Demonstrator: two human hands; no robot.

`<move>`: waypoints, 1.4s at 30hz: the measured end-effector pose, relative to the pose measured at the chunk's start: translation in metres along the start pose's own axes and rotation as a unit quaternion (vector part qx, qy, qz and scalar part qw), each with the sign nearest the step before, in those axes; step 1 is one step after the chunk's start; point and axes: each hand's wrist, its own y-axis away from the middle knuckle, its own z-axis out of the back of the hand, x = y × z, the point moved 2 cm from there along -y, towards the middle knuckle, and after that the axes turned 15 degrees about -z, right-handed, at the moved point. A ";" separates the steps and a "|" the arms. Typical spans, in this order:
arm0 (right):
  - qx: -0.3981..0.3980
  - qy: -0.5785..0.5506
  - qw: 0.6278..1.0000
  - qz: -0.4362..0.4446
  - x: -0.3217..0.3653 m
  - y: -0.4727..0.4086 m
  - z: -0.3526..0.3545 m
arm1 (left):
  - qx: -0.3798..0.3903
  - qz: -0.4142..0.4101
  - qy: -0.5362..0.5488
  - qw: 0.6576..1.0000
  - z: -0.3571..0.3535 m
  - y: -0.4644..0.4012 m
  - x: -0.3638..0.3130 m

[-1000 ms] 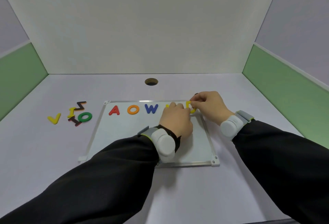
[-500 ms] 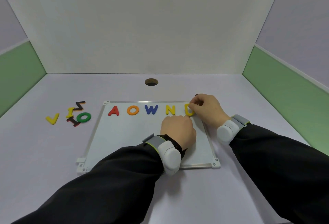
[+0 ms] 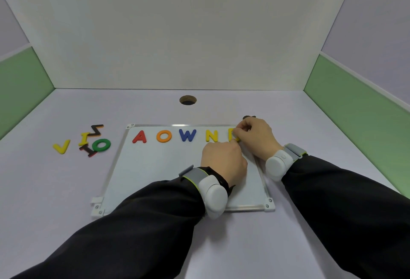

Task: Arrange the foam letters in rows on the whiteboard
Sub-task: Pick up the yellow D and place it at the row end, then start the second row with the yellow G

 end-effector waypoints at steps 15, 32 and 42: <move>0.003 -0.011 1.000 0.006 -0.001 0.001 -0.001 | -0.007 -0.002 0.013 1.000 -0.006 -0.003 0.002; -0.083 -0.036 0.995 -0.045 -0.019 -0.014 0.035 | -0.022 -0.018 0.047 0.998 0.004 -0.017 0.010; -0.080 0.000 0.995 -0.068 -0.038 -0.022 0.046 | -0.027 -0.010 0.031 0.999 0.018 -0.069 0.014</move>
